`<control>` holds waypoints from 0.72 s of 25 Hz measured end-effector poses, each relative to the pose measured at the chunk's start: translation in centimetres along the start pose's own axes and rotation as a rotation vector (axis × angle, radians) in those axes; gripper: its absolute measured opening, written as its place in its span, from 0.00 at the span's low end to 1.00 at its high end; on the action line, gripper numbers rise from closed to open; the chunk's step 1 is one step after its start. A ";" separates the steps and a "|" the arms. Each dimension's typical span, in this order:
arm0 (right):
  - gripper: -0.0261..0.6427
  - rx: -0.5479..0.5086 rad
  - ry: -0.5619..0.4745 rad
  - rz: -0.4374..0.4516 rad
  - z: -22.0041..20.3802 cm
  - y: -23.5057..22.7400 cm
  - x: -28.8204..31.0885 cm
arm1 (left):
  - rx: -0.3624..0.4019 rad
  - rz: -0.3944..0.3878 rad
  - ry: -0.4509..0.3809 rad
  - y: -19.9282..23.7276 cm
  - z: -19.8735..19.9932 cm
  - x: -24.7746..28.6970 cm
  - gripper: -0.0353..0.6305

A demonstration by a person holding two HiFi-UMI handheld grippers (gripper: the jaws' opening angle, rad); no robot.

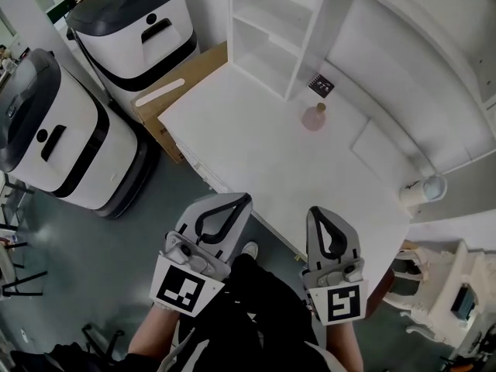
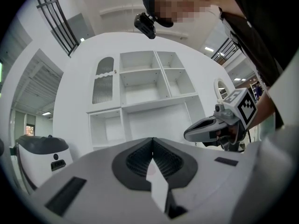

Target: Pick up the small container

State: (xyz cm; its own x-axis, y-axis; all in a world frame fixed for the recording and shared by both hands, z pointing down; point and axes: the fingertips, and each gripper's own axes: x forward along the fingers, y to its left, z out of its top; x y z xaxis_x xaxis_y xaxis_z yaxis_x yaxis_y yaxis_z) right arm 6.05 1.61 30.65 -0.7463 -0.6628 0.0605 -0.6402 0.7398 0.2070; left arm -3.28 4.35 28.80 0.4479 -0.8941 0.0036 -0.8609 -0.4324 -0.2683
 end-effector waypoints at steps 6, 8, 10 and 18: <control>0.04 0.004 0.005 -0.002 -0.8 -2.7 2.0 | 0.009 -0.014 0.004 1.0 0.0 3.3 0.06; 0.04 0.008 -0.003 -0.004 -0.9 -3.4 2.3 | 0.003 -0.019 0.003 1.1 0.0 4.2 0.06; 0.04 0.010 0.000 -0.009 -1.1 -4.0 2.3 | -0.001 -0.031 0.002 0.8 0.0 4.9 0.06; 0.04 0.013 0.006 -0.057 -1.3 -5.9 1.5 | 0.017 -0.081 -0.015 -0.2 0.9 6.8 0.06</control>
State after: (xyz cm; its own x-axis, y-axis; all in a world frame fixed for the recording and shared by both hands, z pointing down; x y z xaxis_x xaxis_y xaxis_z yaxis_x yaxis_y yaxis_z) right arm 8.94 -3.89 30.76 -0.7076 -0.7045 0.0548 -0.6840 0.7023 0.1973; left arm 0.20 -1.55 28.00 0.5196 -0.8543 0.0112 -0.8176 -0.5010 -0.2837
